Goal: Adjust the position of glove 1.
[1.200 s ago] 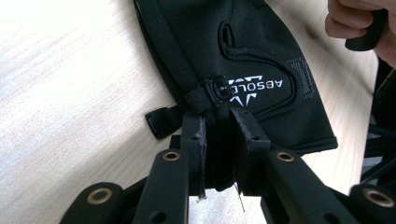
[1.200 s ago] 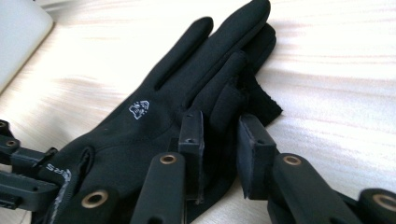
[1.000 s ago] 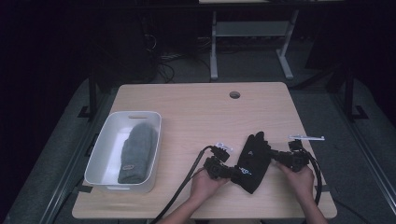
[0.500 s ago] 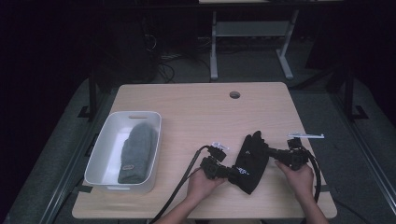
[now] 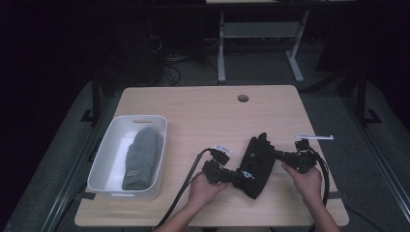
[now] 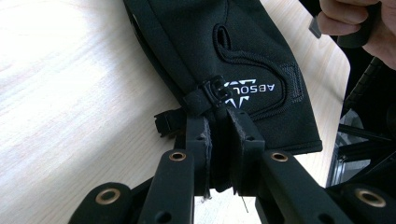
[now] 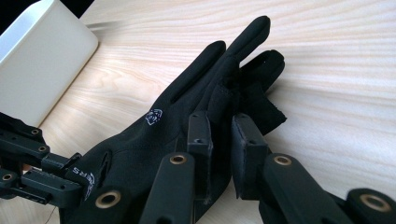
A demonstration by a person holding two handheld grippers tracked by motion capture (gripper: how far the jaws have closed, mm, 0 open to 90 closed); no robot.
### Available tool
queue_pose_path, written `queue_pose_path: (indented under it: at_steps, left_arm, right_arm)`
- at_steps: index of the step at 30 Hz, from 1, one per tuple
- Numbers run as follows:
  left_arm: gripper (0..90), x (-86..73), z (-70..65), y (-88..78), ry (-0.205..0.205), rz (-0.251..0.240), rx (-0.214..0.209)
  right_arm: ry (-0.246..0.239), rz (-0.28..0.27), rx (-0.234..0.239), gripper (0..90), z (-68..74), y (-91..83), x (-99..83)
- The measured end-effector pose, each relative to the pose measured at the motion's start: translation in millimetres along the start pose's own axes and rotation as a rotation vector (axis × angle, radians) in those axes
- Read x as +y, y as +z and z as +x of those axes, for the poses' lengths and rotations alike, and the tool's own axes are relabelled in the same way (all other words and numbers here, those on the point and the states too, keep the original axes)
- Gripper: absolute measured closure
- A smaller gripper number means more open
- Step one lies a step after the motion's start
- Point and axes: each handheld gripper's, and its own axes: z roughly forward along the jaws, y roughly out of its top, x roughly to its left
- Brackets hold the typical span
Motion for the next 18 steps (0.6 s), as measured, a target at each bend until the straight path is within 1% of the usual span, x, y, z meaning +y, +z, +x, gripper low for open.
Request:
queue_pose_path:
  at_steps: [4, 9, 11, 12, 16, 18]
  left_arm:
    - [79.8, -0.1, 0.6, -7.8, 0.009, -0.011, 0.005]
    - [79.8, -0.2, 1.1, -19.8, 0.019, -0.022, 0.011]
    - [79.8, -0.4, 1.3, -24.1, 0.018, -0.029, 0.012]
    - [79.8, -0.3, 1.2, -27.3, 0.024, -0.031, 0.014]
    - [79.8, -0.3, 1.1, -36.0, 0.027, -0.042, 0.021]
    - [79.8, -0.5, 1.0, -40.1, 0.022, -0.047, 0.023]
  right_arm:
    - [-0.019, 0.003, 0.008, 79.0, 8.2, 0.4, 6.9]
    - [-0.025, -0.003, 0.028, 79.0, 17.5, 1.0, 14.5]
    - [-0.034, 0.000, 0.032, 79.0, 21.2, 1.4, 17.5]
    - [-0.038, -0.001, 0.034, 79.0, 22.6, 1.7, 18.7]
    - [-0.048, 0.000, 0.044, 79.0, 29.7, 4.1, 24.2]
    - [-0.048, -0.002, 0.049, 79.0, 32.9, 4.7, 26.6]
